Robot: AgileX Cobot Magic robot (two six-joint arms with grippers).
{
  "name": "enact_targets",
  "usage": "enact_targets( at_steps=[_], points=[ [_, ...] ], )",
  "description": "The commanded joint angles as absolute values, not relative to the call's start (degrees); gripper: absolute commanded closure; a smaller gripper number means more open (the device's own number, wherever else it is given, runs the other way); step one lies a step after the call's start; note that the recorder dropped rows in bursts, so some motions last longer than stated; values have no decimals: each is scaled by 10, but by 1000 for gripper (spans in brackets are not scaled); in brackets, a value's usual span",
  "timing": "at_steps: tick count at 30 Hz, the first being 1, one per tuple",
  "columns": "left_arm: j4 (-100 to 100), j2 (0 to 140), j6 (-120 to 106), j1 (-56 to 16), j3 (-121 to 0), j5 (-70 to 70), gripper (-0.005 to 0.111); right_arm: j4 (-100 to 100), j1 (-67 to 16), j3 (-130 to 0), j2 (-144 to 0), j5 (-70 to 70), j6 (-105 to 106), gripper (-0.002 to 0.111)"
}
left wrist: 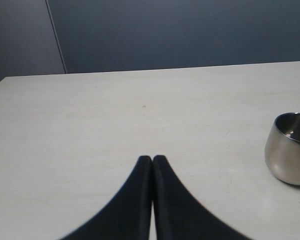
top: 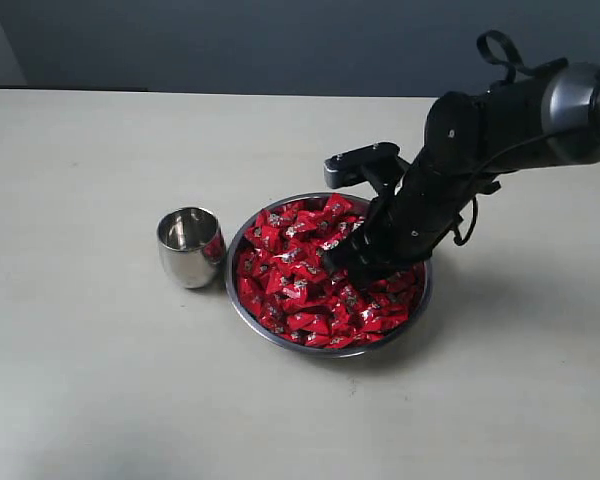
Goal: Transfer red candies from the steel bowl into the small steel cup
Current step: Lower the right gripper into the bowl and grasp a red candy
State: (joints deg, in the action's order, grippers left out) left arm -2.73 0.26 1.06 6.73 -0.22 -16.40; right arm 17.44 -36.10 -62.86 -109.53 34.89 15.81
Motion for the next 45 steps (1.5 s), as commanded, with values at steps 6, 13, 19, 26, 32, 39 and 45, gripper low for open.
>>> enact_targets(
  at_steps=[6,13,19,26,32,39,45],
  points=[
    [-26,0,11,68,0,-163,106,191,-361,-633,-1096,321,159,69],
    [-26,0,11,68,0,-163,106,191,-361,-633,-1100,312,159,69],
    [-26,0,11,68,0,-163,106,192,-361,-633,-1127,312,159,69],
    [-26,0,11,68,0,-163,106,195,-361,-633,-1146,311,159,69],
    [-26,0,11,68,0,-163,106,195,-361,-633,-1152,318,159,69],
    [-26,0,11,68,0,-163,106,171,-361,-633,-1152,346,152,70],
    [-26,0,11,68,0,-163,106,158,-361,-633,-1149,357,146,109]
  ],
)
